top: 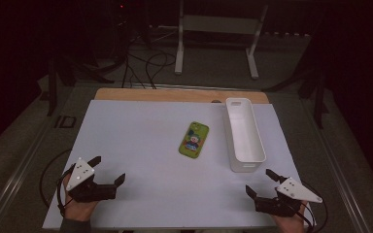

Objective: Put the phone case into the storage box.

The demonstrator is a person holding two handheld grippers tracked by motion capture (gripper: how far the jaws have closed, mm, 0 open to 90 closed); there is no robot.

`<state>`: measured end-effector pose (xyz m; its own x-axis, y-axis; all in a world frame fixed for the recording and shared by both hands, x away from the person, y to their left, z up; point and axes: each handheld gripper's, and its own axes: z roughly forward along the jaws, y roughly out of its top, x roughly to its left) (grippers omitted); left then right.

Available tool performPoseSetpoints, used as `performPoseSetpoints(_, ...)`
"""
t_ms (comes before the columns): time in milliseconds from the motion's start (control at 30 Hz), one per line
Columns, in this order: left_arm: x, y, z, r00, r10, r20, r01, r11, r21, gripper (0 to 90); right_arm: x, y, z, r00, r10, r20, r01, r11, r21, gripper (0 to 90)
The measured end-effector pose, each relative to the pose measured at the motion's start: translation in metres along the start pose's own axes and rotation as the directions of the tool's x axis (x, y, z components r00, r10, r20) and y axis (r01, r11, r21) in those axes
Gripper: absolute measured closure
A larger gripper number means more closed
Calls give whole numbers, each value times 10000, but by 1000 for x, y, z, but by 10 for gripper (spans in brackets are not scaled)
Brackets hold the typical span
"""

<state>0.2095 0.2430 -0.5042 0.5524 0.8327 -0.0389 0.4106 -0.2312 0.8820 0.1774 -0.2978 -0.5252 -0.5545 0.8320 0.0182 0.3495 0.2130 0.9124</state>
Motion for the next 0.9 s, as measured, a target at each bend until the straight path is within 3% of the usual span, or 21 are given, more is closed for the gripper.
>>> performPoseSetpoints(500,-5,4,2,10000,-20,-33,20,9998,212,0,3,1,2,9999,-71,100,72,9999,-81,79)
performPoseSetpoints(900,-7,16,9,9999,-102,-29,103,9990,439,0,3,0,2,9997,23,225,-20,9999,-148,79)
